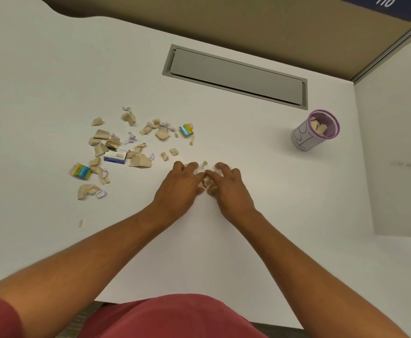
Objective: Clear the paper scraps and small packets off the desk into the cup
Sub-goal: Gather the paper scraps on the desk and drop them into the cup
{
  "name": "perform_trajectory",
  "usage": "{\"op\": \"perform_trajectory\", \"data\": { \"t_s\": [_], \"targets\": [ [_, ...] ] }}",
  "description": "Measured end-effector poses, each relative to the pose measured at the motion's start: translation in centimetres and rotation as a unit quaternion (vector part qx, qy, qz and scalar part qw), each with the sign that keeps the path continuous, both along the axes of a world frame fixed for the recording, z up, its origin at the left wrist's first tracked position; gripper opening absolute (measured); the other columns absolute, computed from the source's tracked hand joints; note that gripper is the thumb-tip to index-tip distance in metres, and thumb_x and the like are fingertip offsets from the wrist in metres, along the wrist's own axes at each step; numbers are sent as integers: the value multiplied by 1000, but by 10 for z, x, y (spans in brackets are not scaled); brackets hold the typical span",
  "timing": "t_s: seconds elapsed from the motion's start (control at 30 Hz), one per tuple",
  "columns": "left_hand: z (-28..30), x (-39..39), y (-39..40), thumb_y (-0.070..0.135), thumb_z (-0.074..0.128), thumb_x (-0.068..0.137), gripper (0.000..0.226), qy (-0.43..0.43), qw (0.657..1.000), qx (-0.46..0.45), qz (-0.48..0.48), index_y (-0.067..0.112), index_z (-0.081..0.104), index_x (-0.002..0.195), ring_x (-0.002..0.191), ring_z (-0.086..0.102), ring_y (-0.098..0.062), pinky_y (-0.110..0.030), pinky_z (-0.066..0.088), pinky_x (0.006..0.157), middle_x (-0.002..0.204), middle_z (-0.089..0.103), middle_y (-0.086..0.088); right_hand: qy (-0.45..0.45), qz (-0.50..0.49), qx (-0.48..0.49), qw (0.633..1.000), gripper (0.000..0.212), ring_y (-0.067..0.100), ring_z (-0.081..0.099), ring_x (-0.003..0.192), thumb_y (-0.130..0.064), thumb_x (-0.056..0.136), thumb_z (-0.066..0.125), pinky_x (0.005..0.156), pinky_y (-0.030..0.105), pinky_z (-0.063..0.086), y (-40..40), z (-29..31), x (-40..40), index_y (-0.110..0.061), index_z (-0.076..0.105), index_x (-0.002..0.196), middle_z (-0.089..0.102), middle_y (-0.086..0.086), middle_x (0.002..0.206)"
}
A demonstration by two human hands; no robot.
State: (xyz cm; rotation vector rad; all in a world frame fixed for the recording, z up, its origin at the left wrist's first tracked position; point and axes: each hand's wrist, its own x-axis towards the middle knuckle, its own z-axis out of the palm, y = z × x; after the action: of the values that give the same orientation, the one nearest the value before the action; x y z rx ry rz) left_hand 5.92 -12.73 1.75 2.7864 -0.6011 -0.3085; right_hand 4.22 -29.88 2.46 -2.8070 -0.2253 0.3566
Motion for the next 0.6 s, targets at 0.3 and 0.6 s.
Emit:
{"op": "perform_trajectory", "data": {
  "t_s": [0.3, 0.6],
  "targets": [
    [-2, 1, -5, 7, 59, 100, 32, 27, 993, -109, 33, 9, 74, 128, 122, 62, -28, -32, 45, 99, 132, 70, -10, -46, 7, 34, 998, 18, 28, 57, 98, -8, 95, 63, 88, 36, 50, 2, -10, -2, -14, 79, 101, 64, 6, 97],
    [10, 7, -9, 6, 84, 85, 28, 180, 843, -382, 333, 19, 84, 110, 80, 71, -6, -16, 58, 74, 94, 81, 5, 57, -308, 365, 877, 6, 4, 74, 79, -18, 81, 82, 76, 28, 57, -23, 0, -5, -20, 84, 86, 80, -6, 80]
  ]
}}
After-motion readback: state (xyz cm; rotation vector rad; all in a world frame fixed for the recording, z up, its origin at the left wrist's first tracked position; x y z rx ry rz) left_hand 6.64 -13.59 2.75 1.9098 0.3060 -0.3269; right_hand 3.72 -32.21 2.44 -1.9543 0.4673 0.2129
